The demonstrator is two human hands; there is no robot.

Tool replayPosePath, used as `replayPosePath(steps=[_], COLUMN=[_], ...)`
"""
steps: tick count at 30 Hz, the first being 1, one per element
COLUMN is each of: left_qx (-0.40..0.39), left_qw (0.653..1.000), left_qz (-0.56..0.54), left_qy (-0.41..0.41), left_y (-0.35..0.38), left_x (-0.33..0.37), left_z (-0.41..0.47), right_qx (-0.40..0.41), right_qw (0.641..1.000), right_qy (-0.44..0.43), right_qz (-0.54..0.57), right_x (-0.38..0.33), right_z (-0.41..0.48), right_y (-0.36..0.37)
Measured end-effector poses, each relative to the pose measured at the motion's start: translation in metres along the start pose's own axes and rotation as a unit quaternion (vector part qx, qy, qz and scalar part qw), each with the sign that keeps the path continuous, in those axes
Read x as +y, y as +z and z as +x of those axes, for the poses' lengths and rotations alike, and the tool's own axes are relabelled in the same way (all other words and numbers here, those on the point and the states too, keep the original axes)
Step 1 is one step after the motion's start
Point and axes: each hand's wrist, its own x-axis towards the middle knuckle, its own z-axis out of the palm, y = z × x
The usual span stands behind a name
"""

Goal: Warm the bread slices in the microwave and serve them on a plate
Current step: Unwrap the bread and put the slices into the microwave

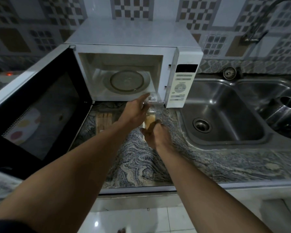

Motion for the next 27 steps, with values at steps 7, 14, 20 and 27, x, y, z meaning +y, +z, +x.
replayPosePath(steps=[7, 14, 20, 27], left_qx=[-0.002, -0.008, -0.015, -0.021], left_qw=[1.000, 1.000, 1.000, 0.998], left_qz=[0.001, 0.000, 0.006, -0.007], left_qy=[-0.007, -0.015, -0.025, -0.053], left_y=[0.000, 0.002, 0.003, 0.005], left_x=[-0.001, 0.000, 0.005, 0.014], left_z=[0.003, -0.001, -0.006, -0.023], right_qx=[0.029, 0.035, 0.048, 0.048], right_qw=[0.999, 0.998, 0.999, 0.998], right_qy=[0.013, 0.000, 0.006, 0.037], right_qz=[-0.036, -0.042, -0.021, -0.004], right_x=[-0.002, 0.002, 0.011, 0.032], right_z=[0.010, 0.005, -0.006, -0.022], right_y=[-0.004, -0.014, -0.030, -0.062])
